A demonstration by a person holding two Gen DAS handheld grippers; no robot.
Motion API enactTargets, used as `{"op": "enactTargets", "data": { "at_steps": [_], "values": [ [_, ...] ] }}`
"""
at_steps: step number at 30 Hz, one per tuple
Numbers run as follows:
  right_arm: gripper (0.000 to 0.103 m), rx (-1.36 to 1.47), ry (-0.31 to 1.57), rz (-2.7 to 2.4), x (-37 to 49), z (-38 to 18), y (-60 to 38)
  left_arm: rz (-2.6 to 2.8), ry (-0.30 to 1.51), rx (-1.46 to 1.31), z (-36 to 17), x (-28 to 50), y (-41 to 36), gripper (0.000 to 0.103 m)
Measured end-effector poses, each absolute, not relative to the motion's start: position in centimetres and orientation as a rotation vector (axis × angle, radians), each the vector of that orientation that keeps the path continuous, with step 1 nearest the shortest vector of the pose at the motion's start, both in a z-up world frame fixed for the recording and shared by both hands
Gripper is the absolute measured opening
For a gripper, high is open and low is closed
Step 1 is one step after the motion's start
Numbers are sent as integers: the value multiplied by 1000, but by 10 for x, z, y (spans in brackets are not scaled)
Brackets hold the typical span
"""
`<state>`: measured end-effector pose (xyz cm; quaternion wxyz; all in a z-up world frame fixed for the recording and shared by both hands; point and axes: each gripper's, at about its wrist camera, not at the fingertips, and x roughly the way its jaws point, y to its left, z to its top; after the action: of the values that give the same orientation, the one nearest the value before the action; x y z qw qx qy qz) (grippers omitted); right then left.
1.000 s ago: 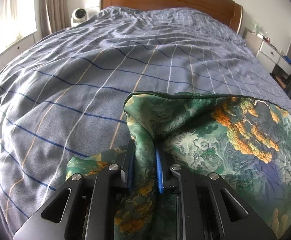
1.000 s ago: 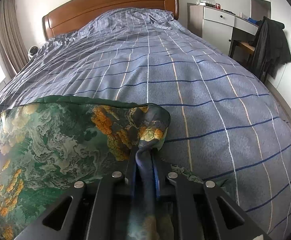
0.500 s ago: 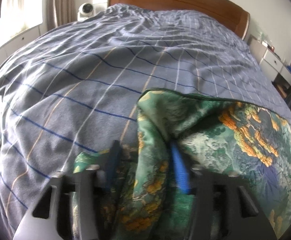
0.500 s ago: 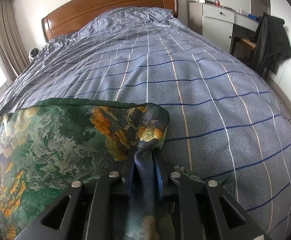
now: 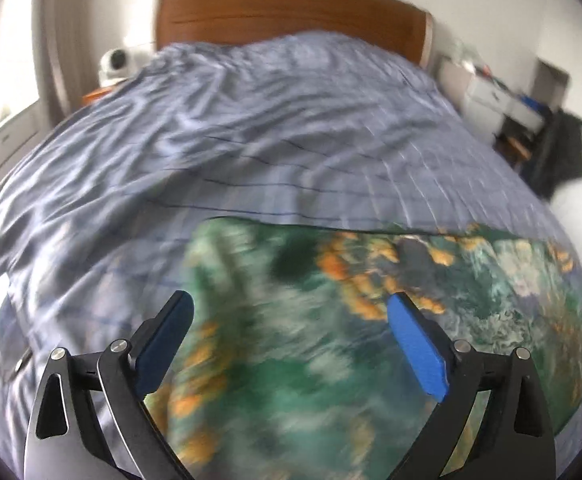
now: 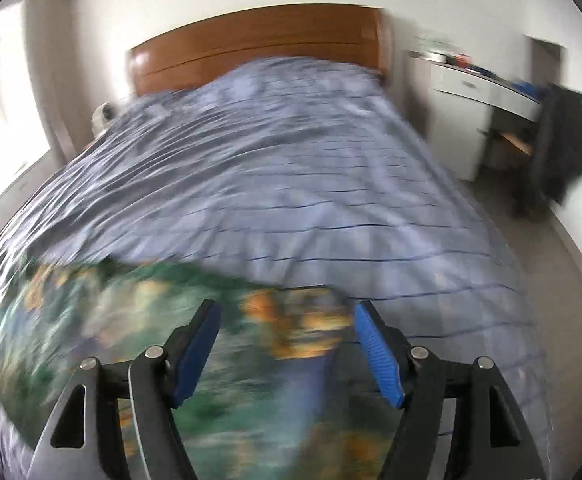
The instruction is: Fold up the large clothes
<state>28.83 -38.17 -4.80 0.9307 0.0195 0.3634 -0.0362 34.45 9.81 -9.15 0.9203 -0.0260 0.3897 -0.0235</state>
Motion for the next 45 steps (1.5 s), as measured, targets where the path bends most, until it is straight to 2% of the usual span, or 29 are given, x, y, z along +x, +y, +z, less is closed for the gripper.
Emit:
{"op": "enactTargets", "data": {
  "at_steps": [3, 7, 15, 21, 25, 30, 34, 38, 41, 43, 45],
  "values": [
    [72, -29, 807, 8, 300, -70, -344, -6, 858, 5, -111, 383, 87, 98],
    [72, -48, 888, -22, 314, -116, -335, 100, 891, -50, -132, 411, 116, 97],
    [72, 224, 806, -22, 307, -142, -385, 128, 953, -336, -169, 415, 170, 99],
    [72, 249, 800, -8, 312, -148, -390, 119, 978, -358, -166, 414, 172, 99],
    [72, 257, 855, -18, 318, -139, -396, 81, 935, -315, -129, 396, 173, 96],
    [72, 191, 772, -38, 288, -90, -390, -59, 842, -120, -71, 355, 119, 97],
    [72, 154, 743, 23, 253, -71, -373, -249, 825, -6, -50, 345, 46, 98],
    [72, 159, 749, 106, 212, -65, -347, -302, 865, 39, -63, 367, -10, 98],
    [72, 177, 748, 151, 182, -64, -332, -243, 929, 75, -94, 383, -32, 96],
    [72, 183, 747, 162, 162, -63, -326, -220, 961, 124, -108, 376, -41, 92],
    [72, 180, 738, 166, 141, -62, -323, -228, 942, 159, -112, 358, -44, 92]
  ]
}}
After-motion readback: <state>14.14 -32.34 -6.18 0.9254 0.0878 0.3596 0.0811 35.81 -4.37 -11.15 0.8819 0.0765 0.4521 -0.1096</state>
